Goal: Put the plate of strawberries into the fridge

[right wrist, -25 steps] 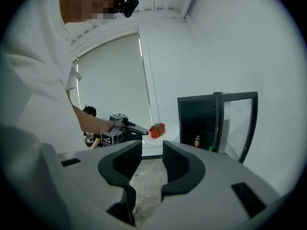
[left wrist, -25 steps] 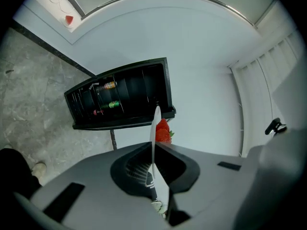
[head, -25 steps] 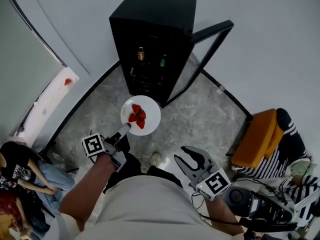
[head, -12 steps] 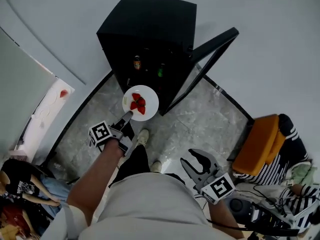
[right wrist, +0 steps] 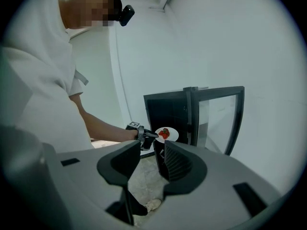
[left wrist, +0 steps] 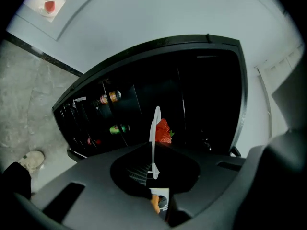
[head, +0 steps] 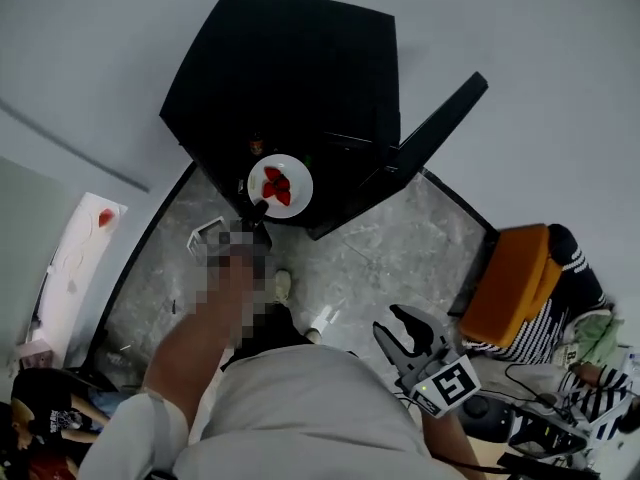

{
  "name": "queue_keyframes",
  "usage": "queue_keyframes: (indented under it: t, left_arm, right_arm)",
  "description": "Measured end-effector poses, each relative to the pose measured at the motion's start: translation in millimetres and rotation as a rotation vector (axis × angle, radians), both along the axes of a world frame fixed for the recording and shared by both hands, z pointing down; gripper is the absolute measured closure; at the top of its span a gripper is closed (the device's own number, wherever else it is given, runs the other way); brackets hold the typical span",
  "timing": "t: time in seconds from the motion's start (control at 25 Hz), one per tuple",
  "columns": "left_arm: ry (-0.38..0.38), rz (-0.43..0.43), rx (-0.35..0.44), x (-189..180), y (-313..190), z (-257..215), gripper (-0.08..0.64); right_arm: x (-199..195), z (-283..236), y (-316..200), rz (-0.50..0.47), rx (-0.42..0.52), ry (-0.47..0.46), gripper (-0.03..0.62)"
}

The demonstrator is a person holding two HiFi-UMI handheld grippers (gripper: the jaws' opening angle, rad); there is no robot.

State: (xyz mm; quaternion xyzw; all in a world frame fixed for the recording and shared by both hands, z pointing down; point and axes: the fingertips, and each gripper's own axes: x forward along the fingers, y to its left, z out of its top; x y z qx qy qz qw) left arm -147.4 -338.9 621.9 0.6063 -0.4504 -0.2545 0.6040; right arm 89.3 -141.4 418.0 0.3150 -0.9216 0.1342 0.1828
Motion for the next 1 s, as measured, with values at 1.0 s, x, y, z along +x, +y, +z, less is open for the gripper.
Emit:
queue_keyframes:
  t: [1.0]
  left_arm:
    - [-0.347, 0.126, -0.126, -31.8, -132.7, 95.0, 0.516]
  right_arm:
    - [-31.7, 29.5, -44.5, 0.212, -0.077, 0.064, 0.442]
